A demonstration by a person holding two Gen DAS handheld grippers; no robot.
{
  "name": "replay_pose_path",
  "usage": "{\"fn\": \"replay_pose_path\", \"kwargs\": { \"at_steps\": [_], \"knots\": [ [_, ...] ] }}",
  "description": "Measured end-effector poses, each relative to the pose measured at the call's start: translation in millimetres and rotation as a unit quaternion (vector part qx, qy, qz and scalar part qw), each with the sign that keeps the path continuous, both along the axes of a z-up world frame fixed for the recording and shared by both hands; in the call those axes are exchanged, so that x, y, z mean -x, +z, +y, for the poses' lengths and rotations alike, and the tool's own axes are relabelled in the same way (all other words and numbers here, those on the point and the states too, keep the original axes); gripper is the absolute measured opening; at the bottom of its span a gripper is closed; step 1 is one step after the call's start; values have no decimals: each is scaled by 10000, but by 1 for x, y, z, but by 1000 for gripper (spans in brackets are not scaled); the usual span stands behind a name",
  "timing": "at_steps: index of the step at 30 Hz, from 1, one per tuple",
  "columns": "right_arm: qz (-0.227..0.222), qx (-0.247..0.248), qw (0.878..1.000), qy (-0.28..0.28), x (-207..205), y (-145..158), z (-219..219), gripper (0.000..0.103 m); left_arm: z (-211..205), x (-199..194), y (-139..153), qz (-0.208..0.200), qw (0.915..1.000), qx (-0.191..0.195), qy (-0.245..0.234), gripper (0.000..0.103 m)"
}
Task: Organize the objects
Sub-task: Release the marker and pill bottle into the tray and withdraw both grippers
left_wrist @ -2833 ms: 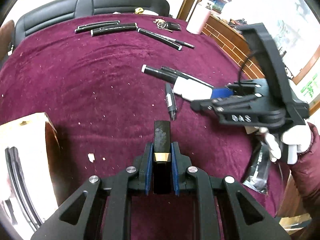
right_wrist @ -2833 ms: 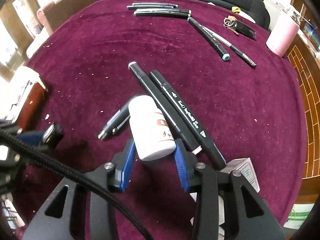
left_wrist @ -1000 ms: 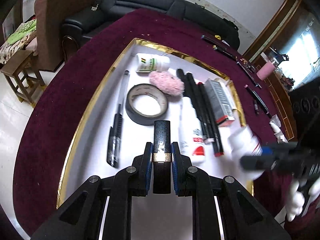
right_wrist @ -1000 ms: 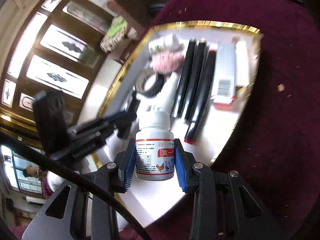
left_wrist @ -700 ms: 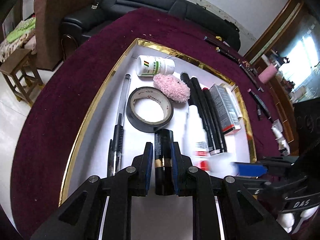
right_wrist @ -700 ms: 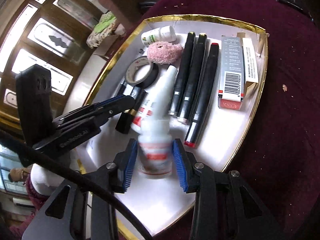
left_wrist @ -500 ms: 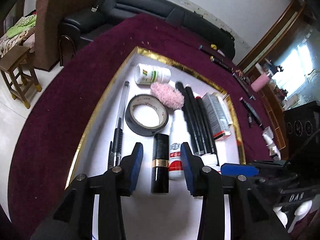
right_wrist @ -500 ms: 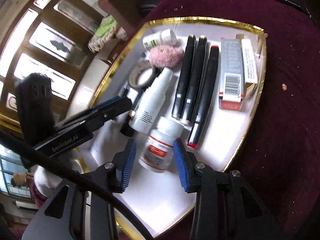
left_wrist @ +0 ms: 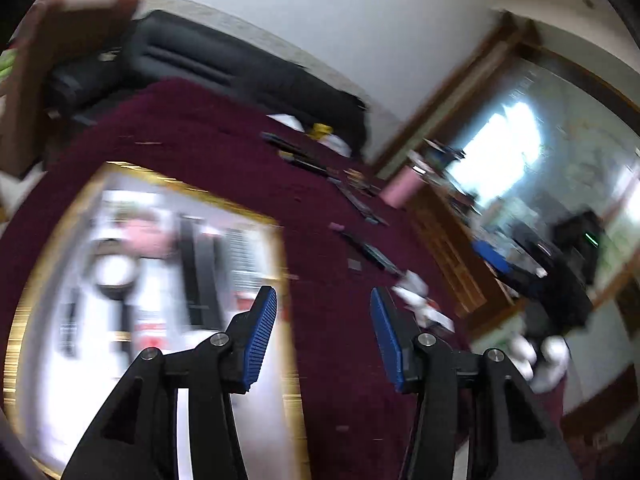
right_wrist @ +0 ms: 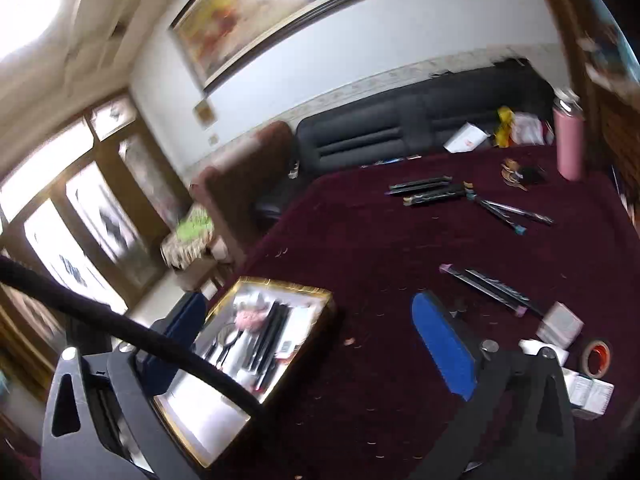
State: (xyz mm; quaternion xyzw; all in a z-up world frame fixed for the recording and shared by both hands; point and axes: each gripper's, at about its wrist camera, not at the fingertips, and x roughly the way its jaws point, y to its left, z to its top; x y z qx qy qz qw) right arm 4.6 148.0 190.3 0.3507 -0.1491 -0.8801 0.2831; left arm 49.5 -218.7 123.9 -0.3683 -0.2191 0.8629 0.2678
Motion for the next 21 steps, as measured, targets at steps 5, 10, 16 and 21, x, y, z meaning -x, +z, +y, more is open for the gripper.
{"fn": "replay_pose_path", "kwargs": {
  "at_steps": [5, 10, 16, 21],
  "knots": [
    [-1058, -824, 9889, -644, 71, -65, 39, 85, 77, 10, -19, -336, 9961, 178, -798, 43],
    [-2033, -207, 9784, -316, 127, -118, 34, 62, 105, 19, -38, -683, 9925, 325, -958, 43],
    [-1624, -1953, 9664, -384, 147, -125, -6, 34, 96, 23, -39, -740, 9939, 440, -692, 43],
    [-1643, -2297, 9587, -336, 168, -134, -5, 31, 84, 27, -52, -910, 9932, 407, -606, 43]
  ]
}}
